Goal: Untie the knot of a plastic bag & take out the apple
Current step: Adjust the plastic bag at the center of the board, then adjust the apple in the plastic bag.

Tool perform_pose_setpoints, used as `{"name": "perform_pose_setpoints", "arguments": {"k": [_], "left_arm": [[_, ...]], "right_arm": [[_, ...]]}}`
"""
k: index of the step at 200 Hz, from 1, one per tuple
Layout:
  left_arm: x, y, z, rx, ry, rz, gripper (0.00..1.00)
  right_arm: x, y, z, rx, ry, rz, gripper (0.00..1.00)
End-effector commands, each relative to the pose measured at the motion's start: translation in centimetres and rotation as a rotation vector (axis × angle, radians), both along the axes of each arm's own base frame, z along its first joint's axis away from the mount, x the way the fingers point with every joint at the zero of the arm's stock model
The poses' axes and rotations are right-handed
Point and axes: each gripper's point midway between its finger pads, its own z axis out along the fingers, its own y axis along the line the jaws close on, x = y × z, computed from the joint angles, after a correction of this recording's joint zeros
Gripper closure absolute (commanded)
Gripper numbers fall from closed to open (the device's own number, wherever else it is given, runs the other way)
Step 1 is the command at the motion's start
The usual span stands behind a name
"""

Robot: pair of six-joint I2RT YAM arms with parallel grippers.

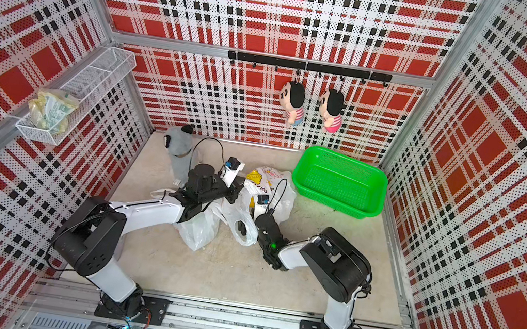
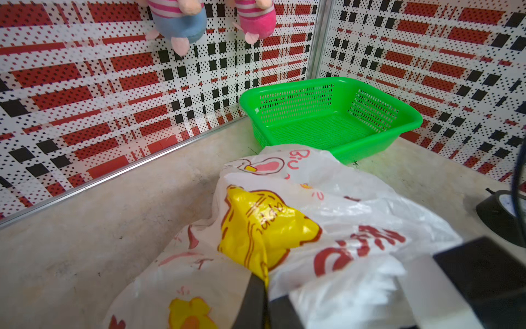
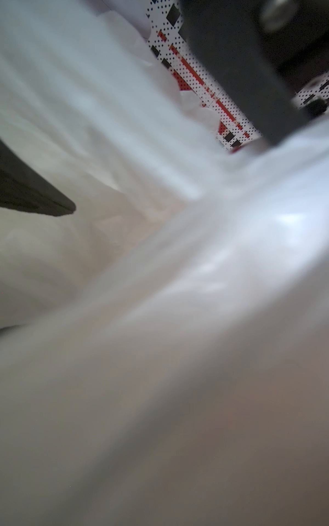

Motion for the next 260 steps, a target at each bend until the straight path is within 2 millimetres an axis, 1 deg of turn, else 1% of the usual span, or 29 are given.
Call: {"name": "perform_pose_setpoints", "arguments": {"k": [1,10,21,36,56,63,71,75,106,120,141,151,164,179,187,214,221,223,224,240,253,260], "left_arm": [[-0.5,0.0,2.0,-0.050,-0.043,-0.030,0.94],[-0.3,0.1,2.0,-0.050,-0.043,-0.028,0.93],[-0.2,0.1,1.9,-0.053,-0.039,-0.029,0.93],[-0.1,0.1,2.0,-0.060,-0.036,-0.033,0.94],[0.1,0.3,1.9,-0.067,-0.032,-0.032,0.93],[0.2,0.4,1.8,-0.068,-0.029,-0.030,0.93],[0.3,0.5,1.9,-0.072,-0.029,-0.029,0.94],[0.3,0.6,2.0,-0.074,-0.029,-0.030,0.94],[0.5,0.9,1.9,-0.080,-0.023,-0.024,0.94],[0.6,1.0,1.9,-0.083,-0.023,-0.022,0.94],[0.5,1.0,1.9,-0.086,-0.022,-0.024,0.94],[0.5,1.1,2.0,-0.087,-0.024,-0.023,0.94],[0.5,1.2,1.9,-0.086,-0.023,-0.021,0.94],[0.4,1.4,1.9,-0.088,-0.025,-0.019,0.94],[0.4,1.4,1.8,-0.089,-0.022,-0.019,0.94],[0.3,1.9,1.5,-0.093,-0.020,-0.014,0.94],[0.3,2.1,1.5,-0.094,-0.021,-0.015,0.94],[0.2,2.1,1.4,-0.094,-0.019,-0.014,0.94],[0.3,2.2,1.4,-0.094,-0.019,-0.013,0.94],[0.0,2.3,1.4,-0.093,-0.021,-0.015,0.94],[-0.1,2.4,1.4,-0.090,-0.026,-0.018,0.94],[-0.3,2.3,1.3,-0.087,-0.028,-0.025,0.94]], "right_arm": [[2.3,-1.0,0.3,-0.049,0.001,-0.054,0.37],[3.0,-0.6,-0.1,-0.059,0.021,-0.044,0.35],[4.0,-0.2,-0.3,-0.071,0.030,-0.049,0.29],[5.1,0.1,-0.3,-0.091,0.030,-0.061,0.27],[6.5,0.3,-1.1,-0.117,0.055,-0.082,0.25],[6.9,0.2,-1.4,-0.122,0.066,-0.091,0.22],[7.2,0.3,-1.8,-0.125,0.070,-0.094,0.17],[7.3,0.4,-2.0,-0.126,0.074,-0.092,0.16],[7.9,1.5,-3.6,-0.149,0.121,-0.061,0.14],[8.0,1.8,-4.1,-0.148,0.131,-0.051,0.15],[8.5,1.8,-4.2,-0.174,0.128,-0.064,0.20],[8.6,1.7,-4.1,-0.191,0.129,-0.066,0.26],[8.6,1.7,-4.0,-0.205,0.128,-0.067,0.36],[8.4,1.3,-3.5,-0.206,0.120,-0.071,0.54],[8.1,1.1,-3.1,-0.204,0.115,-0.076,0.61],[6.6,-0.2,-1.9,-0.204,0.096,-0.080,0.68],[6.0,-0.6,-1.6,-0.206,0.092,-0.080,0.70],[5.8,-0.8,-1.8,-0.211,0.096,-0.080,0.70],[5.7,-0.8,-1.5,-0.205,0.091,-0.079,0.70],[4.2,-1.6,-0.8,-0.195,0.079,-0.072,0.74],[2.7,-2.0,-0.9,-0.204,0.083,-0.057,0.74],[2.0,-2.7,-1.0,-0.220,0.078,-0.078,0.74]]}}
